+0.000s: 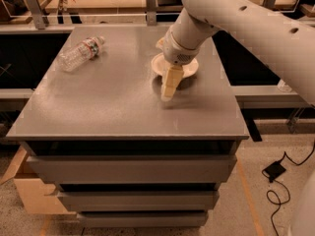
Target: Move paper bowl near water bottle
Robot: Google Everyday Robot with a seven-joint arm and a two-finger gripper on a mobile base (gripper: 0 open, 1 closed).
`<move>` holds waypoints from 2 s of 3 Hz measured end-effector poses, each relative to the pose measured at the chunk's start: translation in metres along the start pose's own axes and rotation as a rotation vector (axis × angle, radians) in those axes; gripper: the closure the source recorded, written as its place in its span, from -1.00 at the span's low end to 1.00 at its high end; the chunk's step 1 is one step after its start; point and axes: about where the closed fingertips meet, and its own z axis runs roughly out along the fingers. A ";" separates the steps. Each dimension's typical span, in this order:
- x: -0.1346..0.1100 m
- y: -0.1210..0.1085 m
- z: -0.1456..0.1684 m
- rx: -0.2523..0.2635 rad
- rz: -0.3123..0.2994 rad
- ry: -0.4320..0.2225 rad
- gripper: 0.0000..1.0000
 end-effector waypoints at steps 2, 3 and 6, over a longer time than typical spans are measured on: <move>0.043 -0.008 -0.004 -0.004 0.060 0.092 -1.00; 0.056 -0.006 -0.010 -0.009 0.072 0.116 -0.63; 0.065 -0.008 -0.035 0.017 0.092 0.097 0.77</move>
Offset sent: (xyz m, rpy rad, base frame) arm 0.0175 -0.0695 -0.0059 -0.1101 0.0300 -0.1310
